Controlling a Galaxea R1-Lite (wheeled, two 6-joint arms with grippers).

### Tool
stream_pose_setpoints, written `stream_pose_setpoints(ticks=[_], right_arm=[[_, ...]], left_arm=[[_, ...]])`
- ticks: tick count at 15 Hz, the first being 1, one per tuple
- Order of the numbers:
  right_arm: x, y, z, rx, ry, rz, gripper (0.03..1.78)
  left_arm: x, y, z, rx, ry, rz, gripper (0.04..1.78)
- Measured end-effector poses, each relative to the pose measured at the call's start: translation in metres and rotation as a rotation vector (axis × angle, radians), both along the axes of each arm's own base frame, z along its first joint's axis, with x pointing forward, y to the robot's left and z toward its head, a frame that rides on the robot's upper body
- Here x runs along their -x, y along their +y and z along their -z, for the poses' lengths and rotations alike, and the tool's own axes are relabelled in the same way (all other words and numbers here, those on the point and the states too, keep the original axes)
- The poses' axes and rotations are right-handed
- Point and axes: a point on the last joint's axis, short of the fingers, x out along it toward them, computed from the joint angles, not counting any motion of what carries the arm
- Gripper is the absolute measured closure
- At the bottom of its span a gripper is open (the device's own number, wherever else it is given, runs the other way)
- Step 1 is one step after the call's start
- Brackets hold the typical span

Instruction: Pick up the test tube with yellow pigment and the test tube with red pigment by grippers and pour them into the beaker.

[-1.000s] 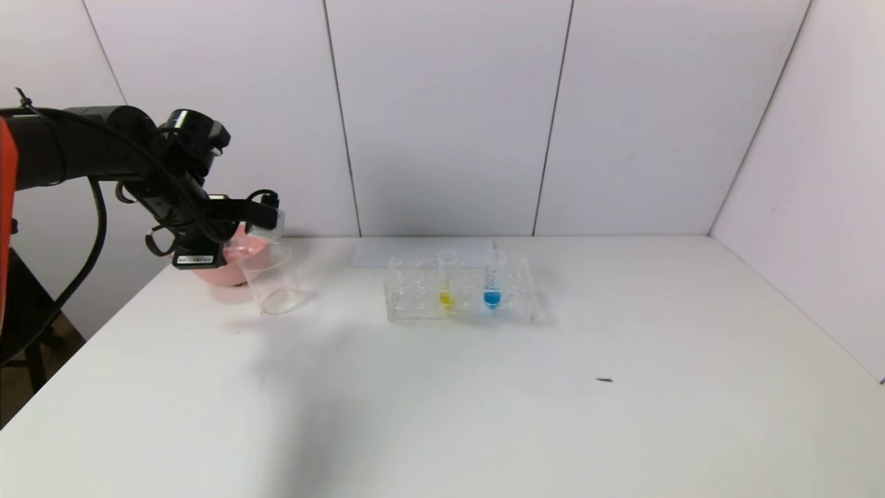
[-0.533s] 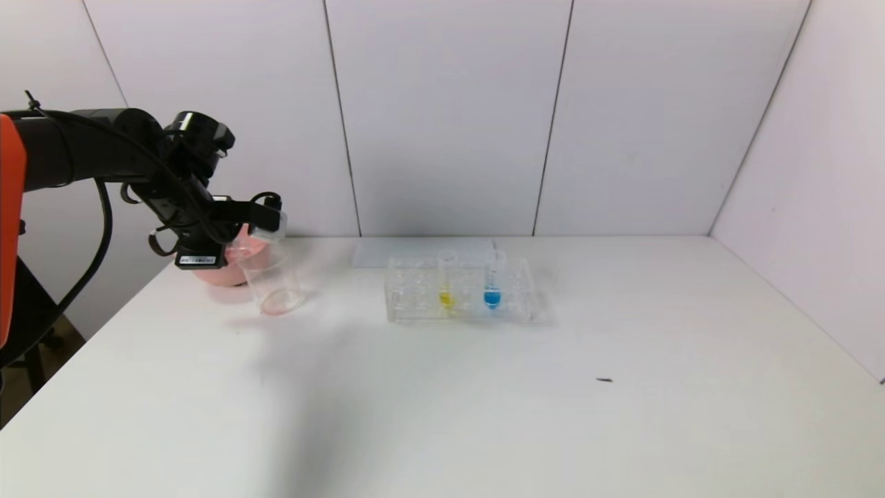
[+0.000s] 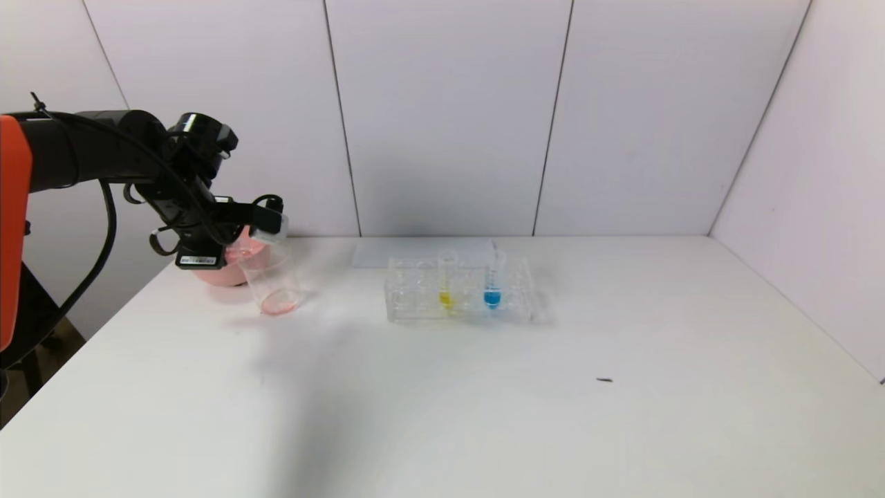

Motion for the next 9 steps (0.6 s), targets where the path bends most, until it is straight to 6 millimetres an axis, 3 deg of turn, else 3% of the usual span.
stream_pose_setpoints(ticks=[9], right_arm=[[0.0, 0.0, 0.0001, 0.0, 0.0, 0.0, 0.11]], left_arm=[[-0.0014, -0.0025, -0.0013, -0.039, -0.012, 0.011, 1.36]])
